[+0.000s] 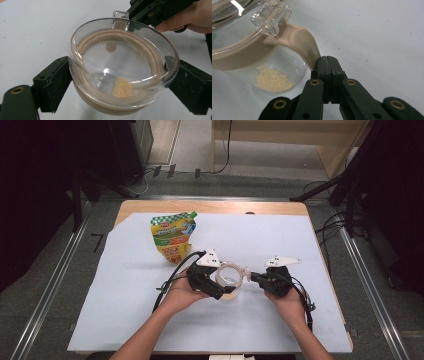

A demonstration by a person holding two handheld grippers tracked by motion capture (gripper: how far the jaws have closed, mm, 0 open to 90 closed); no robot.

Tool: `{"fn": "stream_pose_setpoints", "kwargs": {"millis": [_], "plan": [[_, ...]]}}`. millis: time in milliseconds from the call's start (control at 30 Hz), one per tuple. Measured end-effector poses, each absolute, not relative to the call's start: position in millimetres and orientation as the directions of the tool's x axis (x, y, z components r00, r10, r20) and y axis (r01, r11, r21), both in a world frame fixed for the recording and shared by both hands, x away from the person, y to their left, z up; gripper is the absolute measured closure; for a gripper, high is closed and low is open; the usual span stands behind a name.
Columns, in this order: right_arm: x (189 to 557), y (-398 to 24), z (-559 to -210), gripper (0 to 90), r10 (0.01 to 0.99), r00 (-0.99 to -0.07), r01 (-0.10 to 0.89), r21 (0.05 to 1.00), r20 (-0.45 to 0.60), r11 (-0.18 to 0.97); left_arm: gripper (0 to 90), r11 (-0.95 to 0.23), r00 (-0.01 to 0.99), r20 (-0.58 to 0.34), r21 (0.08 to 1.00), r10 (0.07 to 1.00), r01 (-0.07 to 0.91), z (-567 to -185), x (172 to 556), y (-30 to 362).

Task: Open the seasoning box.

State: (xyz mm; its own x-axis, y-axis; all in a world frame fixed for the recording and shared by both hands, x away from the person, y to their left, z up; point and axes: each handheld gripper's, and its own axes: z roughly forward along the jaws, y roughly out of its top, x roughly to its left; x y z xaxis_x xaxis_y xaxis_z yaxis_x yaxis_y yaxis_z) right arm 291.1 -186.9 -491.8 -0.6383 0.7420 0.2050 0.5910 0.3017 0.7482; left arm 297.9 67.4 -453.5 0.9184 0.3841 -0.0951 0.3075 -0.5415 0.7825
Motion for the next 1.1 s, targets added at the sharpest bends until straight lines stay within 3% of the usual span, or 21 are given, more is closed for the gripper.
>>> {"fn": "stream_pose_setpoints", "kwargs": {"millis": [700, 800, 900, 1100], "plan": [[291, -186, -492, 90.0, 0.748, -0.635, 0.587, 0.750, 0.193, 0.304, 10.7, -0.523, 0.927, -0.128, 0.794, 0.352, 0.308, -435, 305, 63], [290, -186, -491, 90.0, 0.747, -0.636, 0.584, 0.753, 0.192, 0.304, 27.4, -0.492, 0.937, -0.160, 0.816, 0.312, 0.303, -430, 304, 63], [290, -185, -491, 90.0, 0.747, -0.637, 0.583, 0.752, 0.189, 0.308, 30.5, -0.522, 0.940, -0.146, 0.799, 0.310, 0.297, -425, 300, 57], [289, -185, -491, 90.0, 0.748, -0.635, 0.587, 0.750, 0.192, 0.306, 54.4, -0.532, 0.945, -0.142, 0.797, 0.296, 0.286, -415, 292, 52]]}}
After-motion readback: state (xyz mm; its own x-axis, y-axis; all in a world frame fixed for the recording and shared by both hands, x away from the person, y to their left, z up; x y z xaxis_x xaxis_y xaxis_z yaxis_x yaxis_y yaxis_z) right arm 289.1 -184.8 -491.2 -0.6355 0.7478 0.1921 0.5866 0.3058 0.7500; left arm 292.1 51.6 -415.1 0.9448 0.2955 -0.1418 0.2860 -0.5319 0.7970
